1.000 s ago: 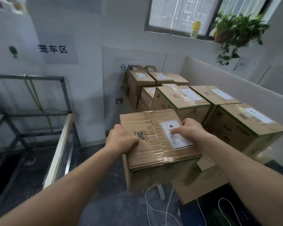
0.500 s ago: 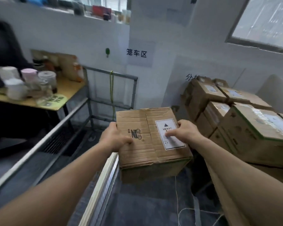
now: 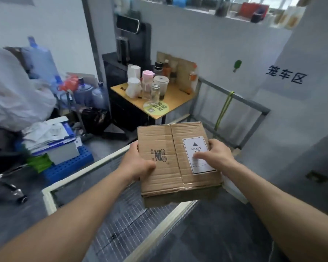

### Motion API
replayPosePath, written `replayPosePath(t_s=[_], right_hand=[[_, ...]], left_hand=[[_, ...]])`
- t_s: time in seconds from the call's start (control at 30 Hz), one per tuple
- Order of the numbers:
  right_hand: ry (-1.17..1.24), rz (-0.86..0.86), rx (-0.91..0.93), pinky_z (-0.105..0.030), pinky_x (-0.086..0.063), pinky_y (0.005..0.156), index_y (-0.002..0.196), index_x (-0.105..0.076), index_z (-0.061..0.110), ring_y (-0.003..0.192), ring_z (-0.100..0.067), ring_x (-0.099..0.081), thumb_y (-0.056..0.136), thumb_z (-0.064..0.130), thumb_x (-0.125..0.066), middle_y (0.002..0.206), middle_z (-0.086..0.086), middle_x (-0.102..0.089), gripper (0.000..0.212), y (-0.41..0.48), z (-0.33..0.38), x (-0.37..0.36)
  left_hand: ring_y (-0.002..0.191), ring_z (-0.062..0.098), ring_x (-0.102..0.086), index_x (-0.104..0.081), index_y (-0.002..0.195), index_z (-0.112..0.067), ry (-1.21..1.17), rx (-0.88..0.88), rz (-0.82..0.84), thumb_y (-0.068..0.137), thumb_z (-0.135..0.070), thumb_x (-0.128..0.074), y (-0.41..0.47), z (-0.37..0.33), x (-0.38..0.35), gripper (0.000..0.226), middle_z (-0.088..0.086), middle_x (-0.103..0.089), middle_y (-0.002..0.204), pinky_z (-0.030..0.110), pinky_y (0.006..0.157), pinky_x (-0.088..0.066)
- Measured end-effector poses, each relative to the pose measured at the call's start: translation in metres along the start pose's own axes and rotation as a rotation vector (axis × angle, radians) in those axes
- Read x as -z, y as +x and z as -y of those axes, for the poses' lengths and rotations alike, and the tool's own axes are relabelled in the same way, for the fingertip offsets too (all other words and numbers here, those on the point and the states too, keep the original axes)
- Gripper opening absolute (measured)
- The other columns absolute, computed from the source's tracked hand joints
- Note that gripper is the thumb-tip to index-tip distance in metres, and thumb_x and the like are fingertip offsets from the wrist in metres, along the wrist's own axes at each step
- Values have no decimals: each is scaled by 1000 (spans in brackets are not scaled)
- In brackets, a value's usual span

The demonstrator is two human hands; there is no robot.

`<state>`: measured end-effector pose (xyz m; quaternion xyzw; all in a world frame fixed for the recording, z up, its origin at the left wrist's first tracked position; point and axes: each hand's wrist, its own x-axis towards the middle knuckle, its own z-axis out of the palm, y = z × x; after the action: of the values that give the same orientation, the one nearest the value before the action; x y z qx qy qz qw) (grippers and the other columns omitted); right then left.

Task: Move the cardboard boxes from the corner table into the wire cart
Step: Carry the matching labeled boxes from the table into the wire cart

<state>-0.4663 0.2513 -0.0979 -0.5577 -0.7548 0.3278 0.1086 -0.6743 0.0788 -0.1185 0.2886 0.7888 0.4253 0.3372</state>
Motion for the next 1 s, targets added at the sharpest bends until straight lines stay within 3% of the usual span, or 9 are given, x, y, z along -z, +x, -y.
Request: replayPosePath(t_s=[0.17, 0.37, 0.43, 0.57, 0.63, 0.73, 0.83, 0.93, 1.0], right_hand=[[-46, 145, 141, -33, -52, 70, 101, -59, 27, 86, -10, -63, 66, 40, -89, 93, 11, -66, 48, 50, 41, -37], [-87, 277, 238, -23, -43, 55, 87, -58, 27, 76, -1, -60, 66, 36, -90, 84, 15, -64, 39, 67, 77, -93], [-90, 301, 241, -21, -40, 54, 89, -57, 28, 75, 1, -56, 66, 36, -90, 84, 16, -61, 42, 67, 86, -110], [-117, 357, 242, -23, -42, 58, 107, -55, 24, 83, -5, -58, 66, 38, -89, 93, 13, -60, 56, 63, 97, -148], [-136, 387, 234, -25, -46, 61, 110, -54, 23, 87, -8, -60, 66, 37, -90, 98, 9, -62, 58, 62, 101, -168], [-162, 410, 231, -34, -56, 76, 113, -54, 23, 93, -15, -64, 66, 36, -90, 102, 6, -64, 60, 61, 102, -199], [-180, 436, 224, -39, -56, 86, 115, -54, 23, 98, -18, -63, 66, 35, -89, 103, 7, -63, 61, 62, 97, -228], [-190, 473, 209, -36, -54, 82, 116, -50, 25, 97, -17, -62, 68, 33, -88, 102, 8, -62, 62, 68, 88, -255], [-199, 504, 209, -28, -49, 68, 116, -48, 26, 92, -14, -60, 70, 31, -88, 101, 11, -60, 61, 74, 82, -273]], left_hand=[[96, 14, -59, -38, 128, -28, 49, 80, -191, 69, -22, -85, 14, 20, 19, 75, -12, -57, 100, 32, 77, -48], [80, 1, -50, -39, 116, -19, -1, 220, -332, 70, -21, -87, 17, 63, 46, 67, -12, -51, 94, 18, 58, -36], [82, 3, -52, -39, 114, -19, -5, 250, -352, 70, -21, -88, 16, 77, 56, 66, -10, -53, 95, 20, 59, -39], [100, 19, -60, -38, 113, -21, 12, 303, -362, 67, -23, -89, 12, 110, 72, 68, -4, -58, 104, 37, 82, -54], [103, 21, -60, -41, 111, -21, -7, 323, -369, 66, -20, -89, 11, 128, 78, 66, -1, -60, 111, 38, 85, -54], [100, 18, -59, -43, 112, -21, -35, 347, -362, 67, -18, -89, 12, 155, 85, 64, -1, -60, 111, 31, 76, -49], [92, 11, -57, -41, 112, -23, -56, 384, -344, 68, -16, -88, 15, 180, 88, 65, -4, -59, 108, 21, 62, -40], [86, 7, -56, -40, 113, -26, -61, 431, -318, 69, -16, -87, 21, 203, 86, 66, -9, -58, 102, 19, 58, -39], [88, 8, -59, -41, 114, -28, -67, 473, -309, 68, -17, -86, 28, 219, 82, 65, -9, -60, 104, 21, 59, -42]])
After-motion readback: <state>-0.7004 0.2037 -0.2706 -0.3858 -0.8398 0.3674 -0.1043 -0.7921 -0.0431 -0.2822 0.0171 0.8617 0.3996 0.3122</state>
